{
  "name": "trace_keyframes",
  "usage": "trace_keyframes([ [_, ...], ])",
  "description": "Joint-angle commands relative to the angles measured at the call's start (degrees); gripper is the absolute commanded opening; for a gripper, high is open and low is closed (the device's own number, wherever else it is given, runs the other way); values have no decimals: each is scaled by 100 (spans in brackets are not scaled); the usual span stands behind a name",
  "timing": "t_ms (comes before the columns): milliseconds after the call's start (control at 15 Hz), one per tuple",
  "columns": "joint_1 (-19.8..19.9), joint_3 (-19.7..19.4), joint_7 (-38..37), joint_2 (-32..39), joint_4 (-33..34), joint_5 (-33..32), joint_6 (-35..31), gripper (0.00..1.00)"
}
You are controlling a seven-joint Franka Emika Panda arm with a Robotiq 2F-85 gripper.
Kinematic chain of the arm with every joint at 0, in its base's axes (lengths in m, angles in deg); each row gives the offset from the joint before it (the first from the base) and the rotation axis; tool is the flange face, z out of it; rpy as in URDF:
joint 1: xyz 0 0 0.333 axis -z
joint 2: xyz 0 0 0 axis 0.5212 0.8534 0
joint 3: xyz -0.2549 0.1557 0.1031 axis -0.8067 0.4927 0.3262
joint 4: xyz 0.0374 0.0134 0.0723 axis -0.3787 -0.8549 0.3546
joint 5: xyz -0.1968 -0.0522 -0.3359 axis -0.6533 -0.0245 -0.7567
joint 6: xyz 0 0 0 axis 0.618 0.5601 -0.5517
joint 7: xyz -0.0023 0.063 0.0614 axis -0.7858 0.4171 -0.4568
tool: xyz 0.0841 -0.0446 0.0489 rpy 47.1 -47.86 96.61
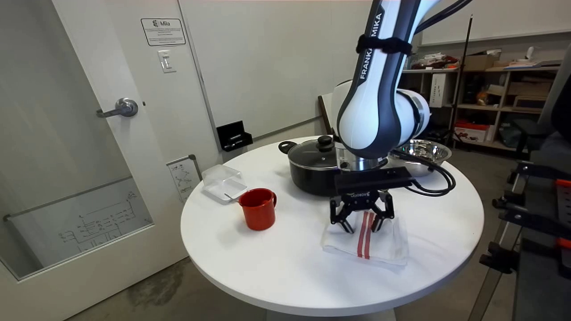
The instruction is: Use the towel to wipe the top of the pot
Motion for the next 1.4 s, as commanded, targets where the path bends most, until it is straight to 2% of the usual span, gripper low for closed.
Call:
trace_keyframes([
  [0,-49,-49,112,123,182,91,272,31],
  [67,-78,-74,85,122,205,78,351,33],
  [133,-84,-77,87,117,226,65,426,66],
  [200,-93,-81,79,107,247,57,512,61],
  [267,-100,-81,79,86,272,46,596,62],
  [400,-203,-141,54,-25,305,-46,784,74],
  [600,-403,-229,-53,-248,401,-178,1163,96],
  [667,-473,-272,-105,-314,445,-236,1438,99],
  [867,-525,-288,-204,-425,605,-305,2376,100],
  [1000,-488,-280,-190,-415,665,-309,2773,100],
  [1133,-428,-281,-74,-365,639,-280,2728,100],
  [1333,-373,-305,91,-309,500,-250,2211,100],
])
